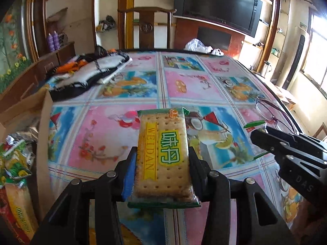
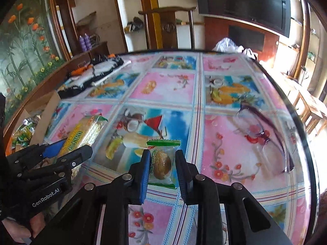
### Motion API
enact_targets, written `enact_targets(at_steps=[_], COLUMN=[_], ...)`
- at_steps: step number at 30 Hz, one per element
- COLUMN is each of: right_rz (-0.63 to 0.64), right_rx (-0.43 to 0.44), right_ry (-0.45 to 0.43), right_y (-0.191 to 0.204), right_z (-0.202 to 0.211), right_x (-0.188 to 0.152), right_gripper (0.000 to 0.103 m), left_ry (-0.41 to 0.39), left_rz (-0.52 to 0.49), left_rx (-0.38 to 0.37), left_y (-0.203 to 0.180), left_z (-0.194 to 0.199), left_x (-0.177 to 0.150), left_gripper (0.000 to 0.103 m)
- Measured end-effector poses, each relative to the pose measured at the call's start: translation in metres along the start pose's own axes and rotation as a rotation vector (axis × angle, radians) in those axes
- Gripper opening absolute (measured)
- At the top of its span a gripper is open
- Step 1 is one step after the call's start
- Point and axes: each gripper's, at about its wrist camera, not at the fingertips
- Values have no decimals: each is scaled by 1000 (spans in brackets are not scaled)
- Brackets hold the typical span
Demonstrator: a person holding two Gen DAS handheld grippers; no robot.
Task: Organize snacks
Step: 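Lift the WEIDAN pack with the left gripper while the right grasps the clear packet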
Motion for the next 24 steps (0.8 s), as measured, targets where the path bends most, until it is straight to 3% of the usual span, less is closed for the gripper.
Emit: enact_targets(at_steps=[10, 24], right_rz=[49, 57], right_rx=[2, 0], right_ry=[-101, -111], right_y=[21, 22], right_z=[23, 25], right_x=[6, 5], right_gripper=[26, 26], left_ry=[-209, -280], left_rz=[-83, -113], left_rx=[81, 110], left_y=[-9, -14], left_z=[30, 41], left_x=[4, 3], left_gripper=[45, 45])
Point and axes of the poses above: each gripper's, at about its wrist camera, not at the fingertips, and z roughly against the way its jaws point, y to its left, x to its top, and after that the axes turned 14 degrees about z, right-handed
